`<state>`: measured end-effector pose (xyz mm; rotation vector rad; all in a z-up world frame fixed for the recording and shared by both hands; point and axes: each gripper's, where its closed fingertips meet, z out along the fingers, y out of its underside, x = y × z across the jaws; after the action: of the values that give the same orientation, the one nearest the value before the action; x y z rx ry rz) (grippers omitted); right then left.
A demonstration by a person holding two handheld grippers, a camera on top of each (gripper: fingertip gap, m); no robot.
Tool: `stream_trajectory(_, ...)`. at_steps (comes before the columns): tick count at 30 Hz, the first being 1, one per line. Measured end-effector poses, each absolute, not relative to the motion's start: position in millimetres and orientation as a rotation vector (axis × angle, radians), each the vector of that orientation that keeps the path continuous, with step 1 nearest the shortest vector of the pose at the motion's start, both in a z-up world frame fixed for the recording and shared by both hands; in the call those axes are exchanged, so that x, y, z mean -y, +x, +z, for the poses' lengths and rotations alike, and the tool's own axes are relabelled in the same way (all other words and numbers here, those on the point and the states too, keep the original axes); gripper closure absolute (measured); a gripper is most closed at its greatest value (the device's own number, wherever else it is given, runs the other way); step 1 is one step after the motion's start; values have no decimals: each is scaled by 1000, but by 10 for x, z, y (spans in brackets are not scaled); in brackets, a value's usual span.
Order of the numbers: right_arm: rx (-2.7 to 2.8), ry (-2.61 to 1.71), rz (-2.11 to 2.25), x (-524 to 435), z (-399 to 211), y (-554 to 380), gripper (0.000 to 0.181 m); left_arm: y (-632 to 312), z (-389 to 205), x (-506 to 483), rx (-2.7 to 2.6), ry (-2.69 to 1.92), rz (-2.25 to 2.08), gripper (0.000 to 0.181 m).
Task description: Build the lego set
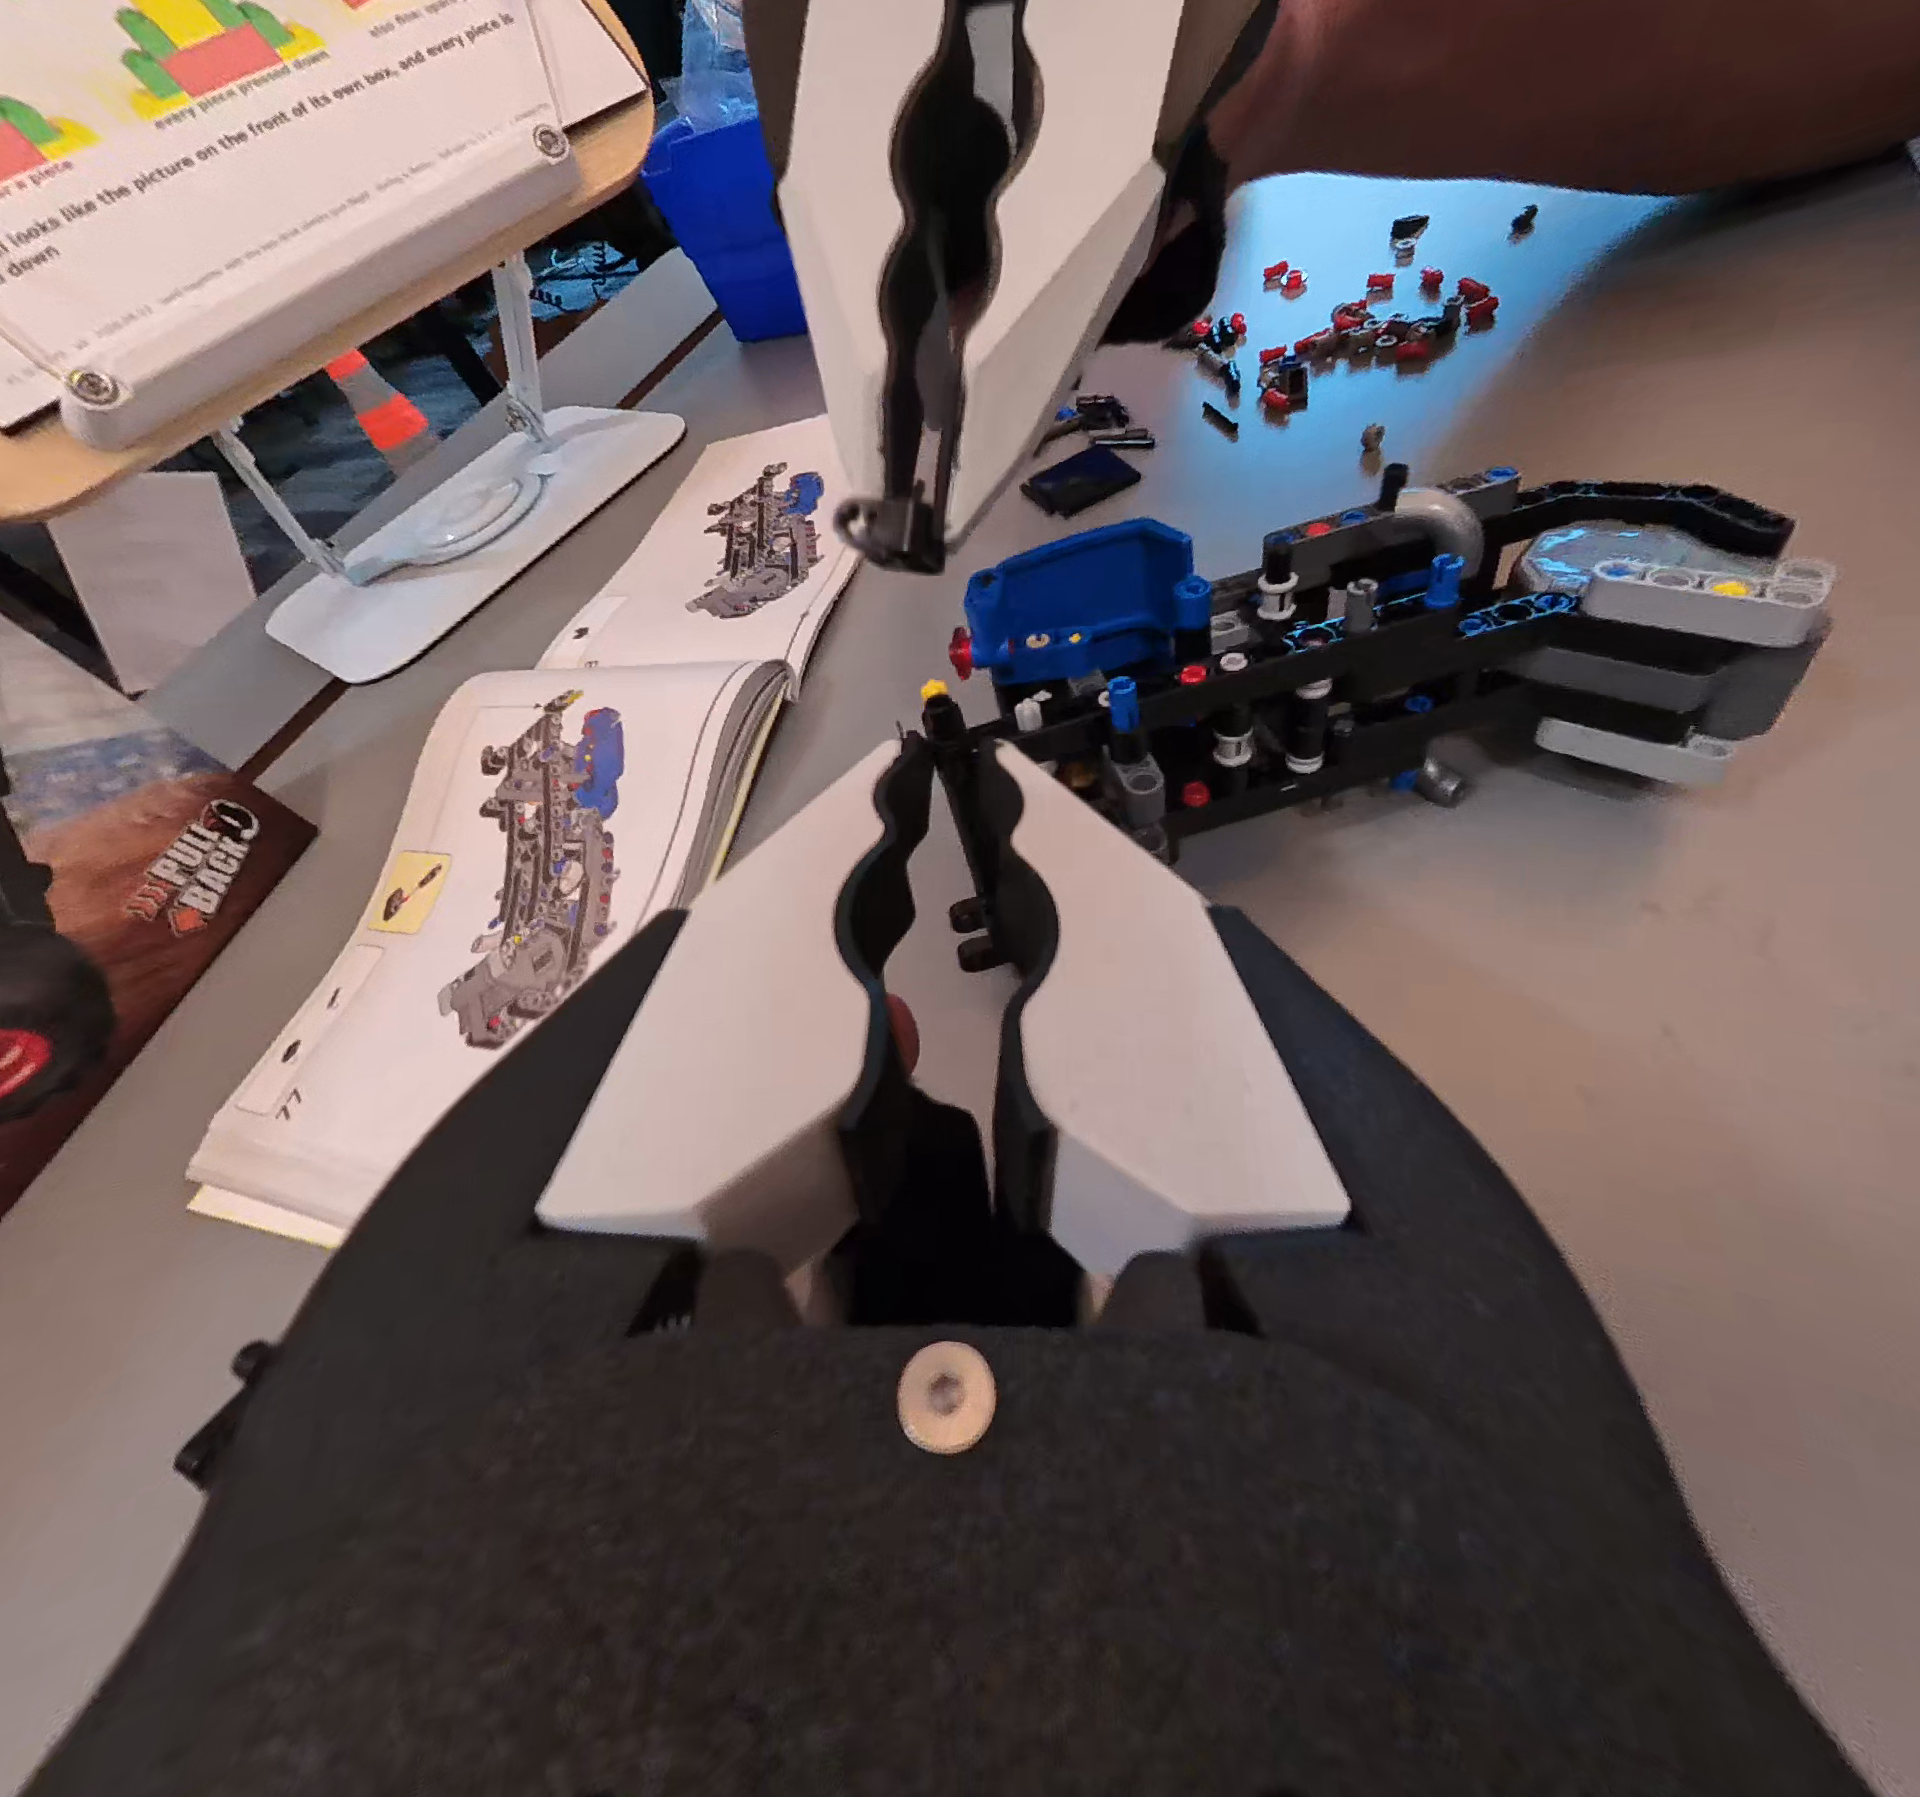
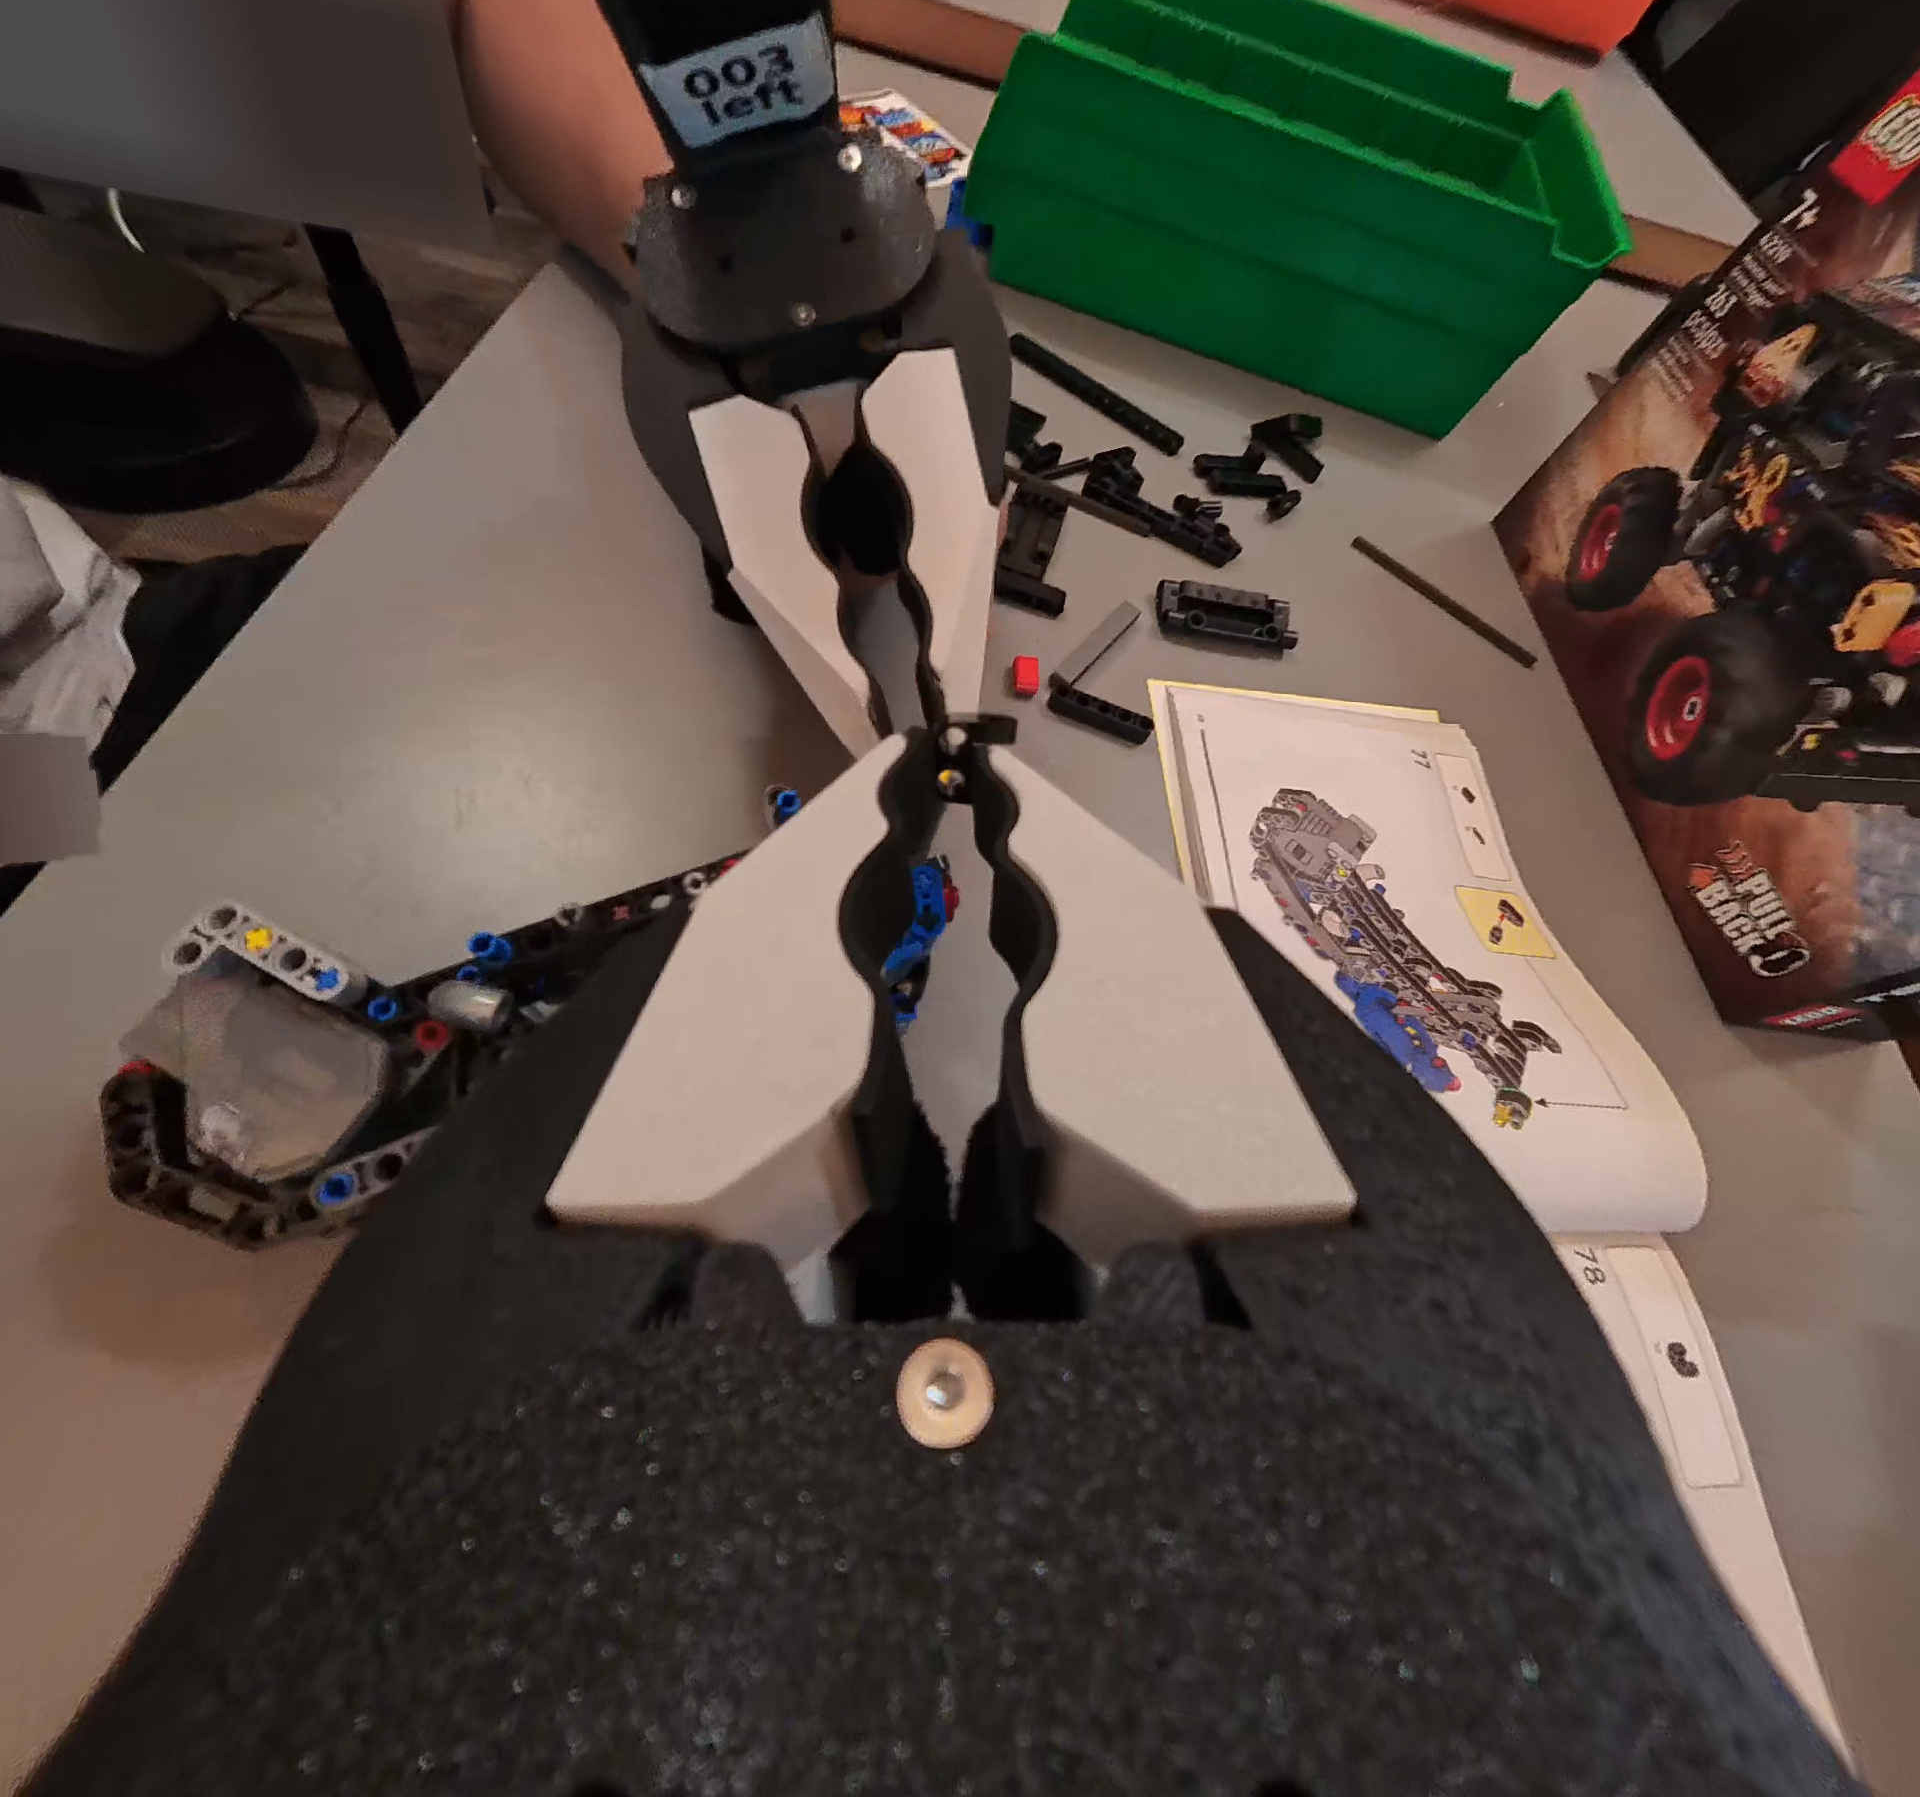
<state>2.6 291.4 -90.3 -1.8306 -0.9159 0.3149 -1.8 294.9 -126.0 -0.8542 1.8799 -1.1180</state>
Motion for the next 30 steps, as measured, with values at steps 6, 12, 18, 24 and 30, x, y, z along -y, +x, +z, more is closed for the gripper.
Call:
stream_trajectory(6, 929, -1831, 311, -2858, -920, 67, 175, 43, -1152, -2882, -1890, -783, -1169, 175)
stream_trajectory(12, 870, -1805, 400, -2807, -936, 80, 174, 105, -1077, -2826, -1867, -744, -1196, 176)
stream_trajectory(18, 1012, -1748, 165, -2811, -886, 41, 174, 108, -1048, -2787, -1831, -703, -1255, 176)
stream_trajectory(24, 1153, -1839, 43, -2784, -910, 56, 174, 121, -1057, -2754, -1833, -695, -1290, 176)
stream_trajectory(30, 1221, -2020, 133, -2674, -869, 17, 175, 95, -1009, -2645, -1862, -627, -1293, 176)
